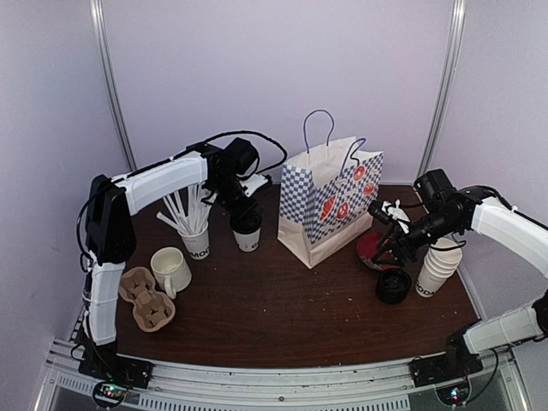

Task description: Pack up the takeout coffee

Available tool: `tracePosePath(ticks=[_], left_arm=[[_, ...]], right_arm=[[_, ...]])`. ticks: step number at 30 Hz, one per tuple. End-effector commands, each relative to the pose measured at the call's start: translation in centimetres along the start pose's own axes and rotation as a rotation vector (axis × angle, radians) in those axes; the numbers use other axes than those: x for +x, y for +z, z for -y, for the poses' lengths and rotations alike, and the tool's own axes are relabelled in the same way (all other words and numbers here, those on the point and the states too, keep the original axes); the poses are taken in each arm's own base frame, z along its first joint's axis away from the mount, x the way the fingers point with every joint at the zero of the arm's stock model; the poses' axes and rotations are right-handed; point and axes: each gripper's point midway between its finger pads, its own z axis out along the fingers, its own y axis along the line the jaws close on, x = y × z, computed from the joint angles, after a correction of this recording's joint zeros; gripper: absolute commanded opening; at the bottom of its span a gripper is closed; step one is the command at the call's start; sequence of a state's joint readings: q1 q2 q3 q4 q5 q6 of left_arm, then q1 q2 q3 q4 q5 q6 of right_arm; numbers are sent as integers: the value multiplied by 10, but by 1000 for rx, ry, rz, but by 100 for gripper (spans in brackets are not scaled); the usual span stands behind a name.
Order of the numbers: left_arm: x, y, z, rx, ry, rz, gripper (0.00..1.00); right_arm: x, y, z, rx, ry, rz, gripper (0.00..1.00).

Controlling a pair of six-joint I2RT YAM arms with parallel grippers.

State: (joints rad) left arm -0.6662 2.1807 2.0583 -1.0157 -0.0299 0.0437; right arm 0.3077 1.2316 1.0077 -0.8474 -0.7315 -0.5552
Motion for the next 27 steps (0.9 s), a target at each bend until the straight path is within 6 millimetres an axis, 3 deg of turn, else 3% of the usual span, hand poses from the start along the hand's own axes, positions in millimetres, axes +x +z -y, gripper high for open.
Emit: tracePosePath(ticks=[1, 4, 10, 13, 18, 22, 25, 27], left_arm=[[-6, -1, -4, -7, 0, 13, 86], [-12, -10, -5, -10, -2, 38, 97], [-37, -48, -7, -9, -8, 144, 98], [-53, -77, 3, 43, 3, 231, 97], [-79, -146, 23, 57, 47, 415, 97], [-72, -198, 30, 114, -71, 542, 98], [-66, -214, 62, 289, -45, 640, 97], [-58, -221, 73, 336, -61, 699, 97]], right_arm=[[4, 1, 3, 3, -4, -15, 53], [2, 1, 2, -1, -2, -11, 52], [-4, -4, 0, -5, 13, 1, 53], [-15, -17, -1, 12, 5, 11, 52], [-20, -54, 5, 132, -34, -70, 52], [-6, -86, 9, 264, -29, -177, 52], [13, -103, 10, 335, -4, -273, 51], [31, -112, 15, 391, 27, -339, 50]])
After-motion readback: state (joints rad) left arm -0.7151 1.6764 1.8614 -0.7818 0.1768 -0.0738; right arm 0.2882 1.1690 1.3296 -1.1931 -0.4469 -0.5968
